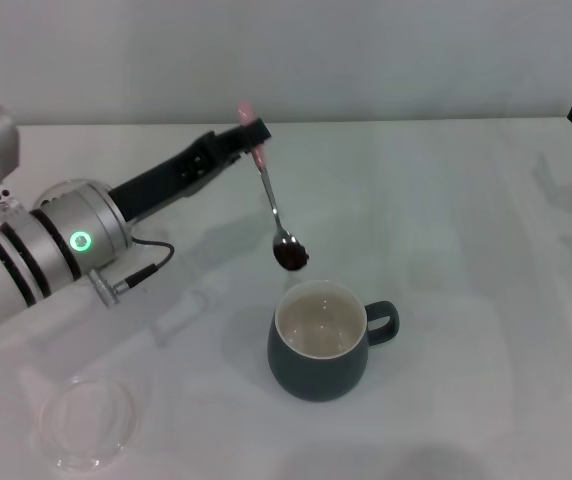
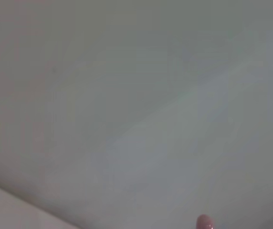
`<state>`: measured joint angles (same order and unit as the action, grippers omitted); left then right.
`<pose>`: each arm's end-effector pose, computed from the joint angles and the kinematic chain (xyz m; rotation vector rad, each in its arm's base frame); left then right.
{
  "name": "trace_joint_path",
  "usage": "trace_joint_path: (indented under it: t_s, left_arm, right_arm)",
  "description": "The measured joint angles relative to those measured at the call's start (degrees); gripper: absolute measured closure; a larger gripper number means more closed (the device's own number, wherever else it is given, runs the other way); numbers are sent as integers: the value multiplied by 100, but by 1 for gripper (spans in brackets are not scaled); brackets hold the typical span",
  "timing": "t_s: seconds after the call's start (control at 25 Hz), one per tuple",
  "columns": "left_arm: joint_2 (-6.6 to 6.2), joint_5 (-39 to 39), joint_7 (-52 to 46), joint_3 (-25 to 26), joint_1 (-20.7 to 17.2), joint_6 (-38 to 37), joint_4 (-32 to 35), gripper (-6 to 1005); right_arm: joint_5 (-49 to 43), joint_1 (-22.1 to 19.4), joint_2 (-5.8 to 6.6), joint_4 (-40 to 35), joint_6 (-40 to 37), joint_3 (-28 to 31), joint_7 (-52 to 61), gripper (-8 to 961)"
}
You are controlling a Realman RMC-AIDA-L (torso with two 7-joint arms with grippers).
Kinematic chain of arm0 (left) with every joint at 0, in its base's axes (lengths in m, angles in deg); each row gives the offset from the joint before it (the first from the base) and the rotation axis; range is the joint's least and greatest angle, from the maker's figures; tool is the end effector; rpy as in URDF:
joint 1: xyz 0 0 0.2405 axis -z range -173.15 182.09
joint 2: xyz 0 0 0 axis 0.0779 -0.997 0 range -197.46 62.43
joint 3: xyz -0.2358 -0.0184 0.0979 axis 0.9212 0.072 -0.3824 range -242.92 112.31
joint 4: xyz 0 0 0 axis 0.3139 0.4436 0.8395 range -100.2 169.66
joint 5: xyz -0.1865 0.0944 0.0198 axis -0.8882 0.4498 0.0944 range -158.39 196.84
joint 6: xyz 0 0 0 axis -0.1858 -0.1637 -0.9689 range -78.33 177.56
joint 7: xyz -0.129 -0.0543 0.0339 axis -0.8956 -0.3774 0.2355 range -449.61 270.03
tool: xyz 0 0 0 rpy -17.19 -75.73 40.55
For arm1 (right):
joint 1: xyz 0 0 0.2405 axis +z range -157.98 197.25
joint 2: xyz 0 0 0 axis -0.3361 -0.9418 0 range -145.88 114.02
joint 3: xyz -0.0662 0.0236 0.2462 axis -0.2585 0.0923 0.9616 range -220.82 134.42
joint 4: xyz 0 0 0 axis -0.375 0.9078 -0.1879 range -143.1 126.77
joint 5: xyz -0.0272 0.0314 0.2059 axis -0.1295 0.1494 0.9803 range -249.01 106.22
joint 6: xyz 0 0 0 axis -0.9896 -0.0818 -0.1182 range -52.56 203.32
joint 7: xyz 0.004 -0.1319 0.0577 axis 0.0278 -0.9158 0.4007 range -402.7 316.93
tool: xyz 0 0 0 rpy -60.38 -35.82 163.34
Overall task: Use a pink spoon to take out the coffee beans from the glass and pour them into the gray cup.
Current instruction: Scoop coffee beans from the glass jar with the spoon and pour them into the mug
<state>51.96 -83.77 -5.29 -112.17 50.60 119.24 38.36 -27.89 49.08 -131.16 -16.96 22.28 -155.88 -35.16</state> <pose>-0.1986 0.3856 -0.0679 -2.1706 -1.5569 -1.2972 0.3583 0.3728 0.0335 -1.4378 0.6655 0.5478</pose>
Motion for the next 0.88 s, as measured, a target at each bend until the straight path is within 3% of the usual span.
trace_joint_path:
  t_s: [0.24,0.6,0.88]
  left_arm:
    - [-12,0,-336,-666,51,-31,191,869]
    - [-14,-4,-352,-1029,3,8,492,867]
    - [-12,-9,-338,-1936,174,-126,855,868]
  right_arm:
    - [-15,-54,-9,0,-8,-11,-79,79]
    - [-18,-234,-30,-17,-136,-27,-75,79]
    - [-18,-312,-43,-18,-143,-93,-31,79]
